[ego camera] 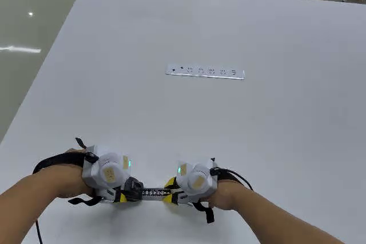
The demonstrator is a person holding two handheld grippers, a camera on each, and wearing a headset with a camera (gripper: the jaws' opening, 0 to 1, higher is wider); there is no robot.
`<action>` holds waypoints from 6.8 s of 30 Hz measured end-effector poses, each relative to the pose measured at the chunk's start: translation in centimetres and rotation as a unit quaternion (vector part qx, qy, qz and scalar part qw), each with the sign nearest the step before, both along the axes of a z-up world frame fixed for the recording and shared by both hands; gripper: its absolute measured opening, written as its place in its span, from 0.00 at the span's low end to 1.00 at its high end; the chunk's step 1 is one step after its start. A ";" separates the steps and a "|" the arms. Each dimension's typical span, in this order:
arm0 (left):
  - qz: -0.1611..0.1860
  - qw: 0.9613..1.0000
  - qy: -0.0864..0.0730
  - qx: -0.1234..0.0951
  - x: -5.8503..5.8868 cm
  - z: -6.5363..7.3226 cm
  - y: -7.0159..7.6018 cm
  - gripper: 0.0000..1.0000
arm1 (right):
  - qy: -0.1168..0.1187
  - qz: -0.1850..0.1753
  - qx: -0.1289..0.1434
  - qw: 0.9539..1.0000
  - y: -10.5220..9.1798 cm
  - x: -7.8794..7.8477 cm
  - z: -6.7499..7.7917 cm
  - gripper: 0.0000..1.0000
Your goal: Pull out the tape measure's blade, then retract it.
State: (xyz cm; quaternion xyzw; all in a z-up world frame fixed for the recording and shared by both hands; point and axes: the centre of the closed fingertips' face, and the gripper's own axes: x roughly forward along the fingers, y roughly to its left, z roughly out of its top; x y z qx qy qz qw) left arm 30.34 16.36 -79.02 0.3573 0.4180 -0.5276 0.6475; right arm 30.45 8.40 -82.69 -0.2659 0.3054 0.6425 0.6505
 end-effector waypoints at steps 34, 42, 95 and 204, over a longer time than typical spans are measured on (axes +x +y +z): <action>-0.001 1.000 -0.001 -0.003 0.0 0.1 -0.1 0.33 | -0.003 -0.008 -0.012 1.000 -3.1 0.2 0.0 0.13; 0.000 1.000 -0.001 -0.004 0.1 0.0 -0.1 0.33 | -0.002 -0.013 -0.014 1.000 -4.1 0.4 0.1 0.14; 0.009 1.000 0.002 -0.008 0.1 0.0 0.0 0.33 | 0.002 -0.036 -0.030 0.999 -8.8 0.5 0.1 0.13; 0.015 1.000 0.002 -0.010 0.1 0.1 0.0 0.33 | 0.005 -0.079 -0.052 0.995 -16.4 0.9 0.4 0.13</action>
